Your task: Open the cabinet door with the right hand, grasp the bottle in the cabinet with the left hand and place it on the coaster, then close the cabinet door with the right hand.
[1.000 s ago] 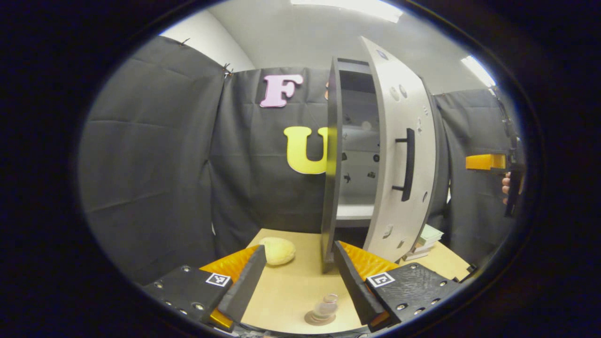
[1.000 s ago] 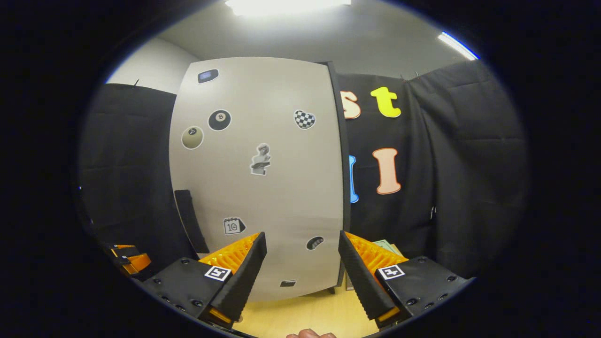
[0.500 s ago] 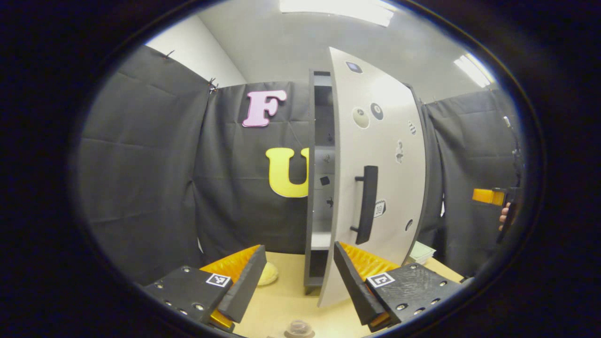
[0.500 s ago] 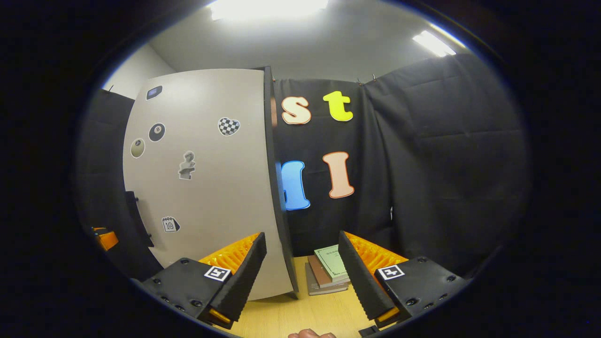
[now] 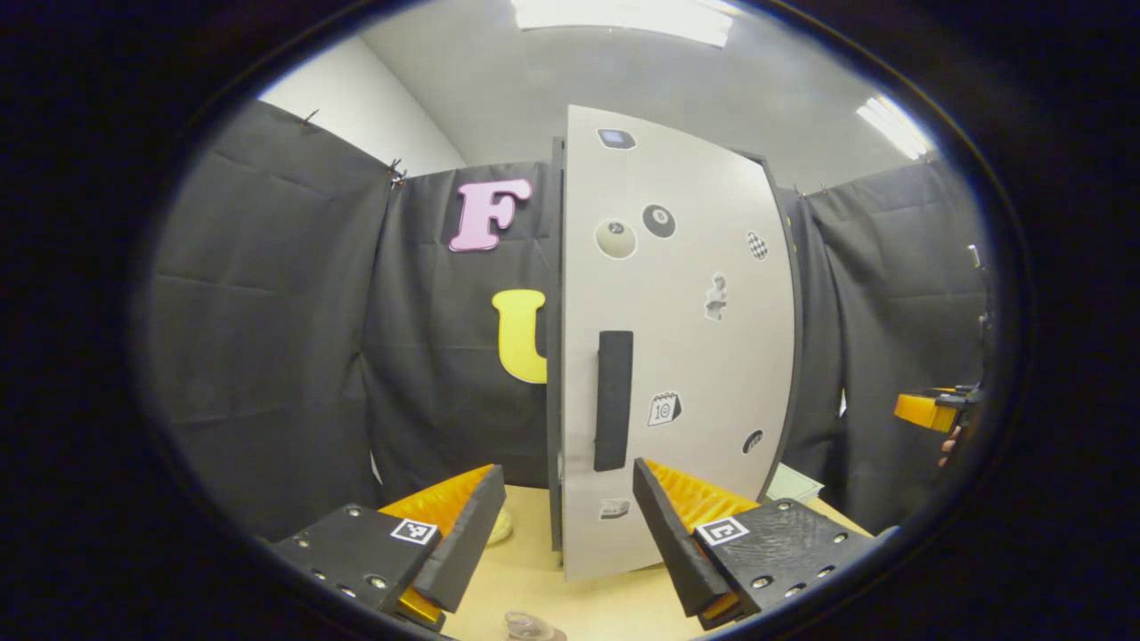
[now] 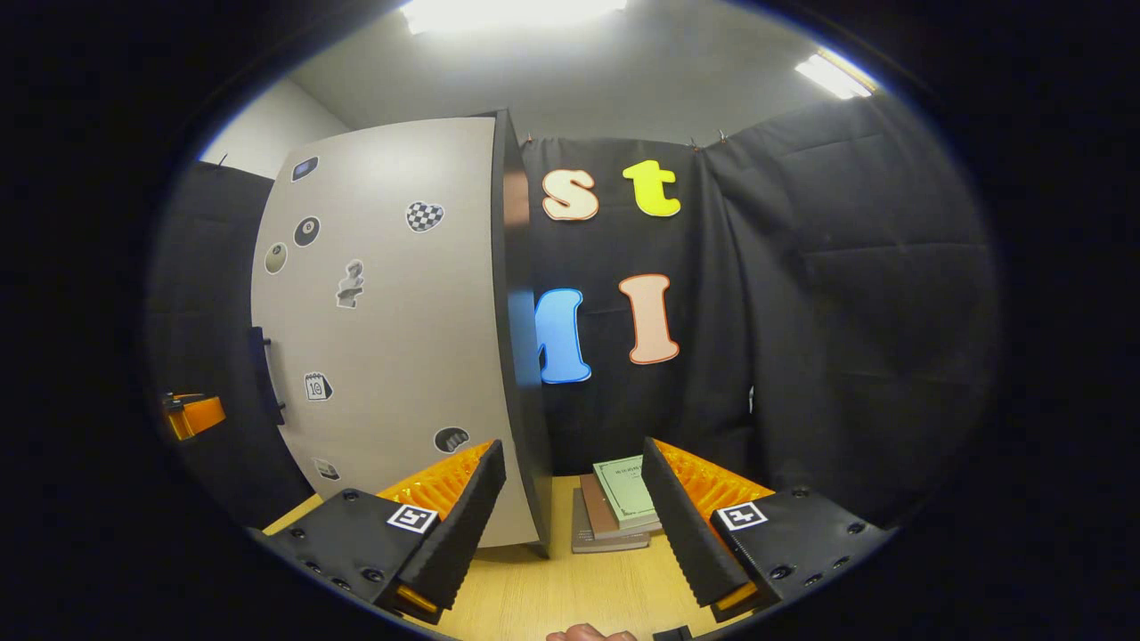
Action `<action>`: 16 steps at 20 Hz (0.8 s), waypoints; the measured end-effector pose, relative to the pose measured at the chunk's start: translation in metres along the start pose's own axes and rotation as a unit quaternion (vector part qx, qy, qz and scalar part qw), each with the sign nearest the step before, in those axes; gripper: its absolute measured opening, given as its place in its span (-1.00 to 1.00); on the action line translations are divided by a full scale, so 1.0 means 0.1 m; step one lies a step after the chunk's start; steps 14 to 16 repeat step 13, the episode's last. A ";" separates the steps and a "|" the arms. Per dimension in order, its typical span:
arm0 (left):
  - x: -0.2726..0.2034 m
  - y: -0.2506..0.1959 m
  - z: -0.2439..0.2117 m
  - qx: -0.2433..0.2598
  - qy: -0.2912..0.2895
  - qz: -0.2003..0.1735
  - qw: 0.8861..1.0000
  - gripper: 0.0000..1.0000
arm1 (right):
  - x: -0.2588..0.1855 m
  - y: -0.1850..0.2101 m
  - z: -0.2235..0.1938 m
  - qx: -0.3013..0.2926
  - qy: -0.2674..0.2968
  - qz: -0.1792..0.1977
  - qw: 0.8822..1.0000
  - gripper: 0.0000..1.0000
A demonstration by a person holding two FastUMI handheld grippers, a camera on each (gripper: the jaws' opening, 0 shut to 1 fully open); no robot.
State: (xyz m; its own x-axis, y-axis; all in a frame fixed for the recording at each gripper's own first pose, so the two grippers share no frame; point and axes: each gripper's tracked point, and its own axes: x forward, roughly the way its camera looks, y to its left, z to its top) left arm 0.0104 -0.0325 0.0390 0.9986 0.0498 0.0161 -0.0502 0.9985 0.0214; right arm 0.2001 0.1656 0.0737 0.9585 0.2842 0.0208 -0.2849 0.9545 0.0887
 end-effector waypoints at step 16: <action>0.13 0.23 -0.14 -0.002 -0.009 -0.015 1.000 0.75 | 0.12 0.30 -0.15 -0.012 0.012 -0.027 0.999 0.84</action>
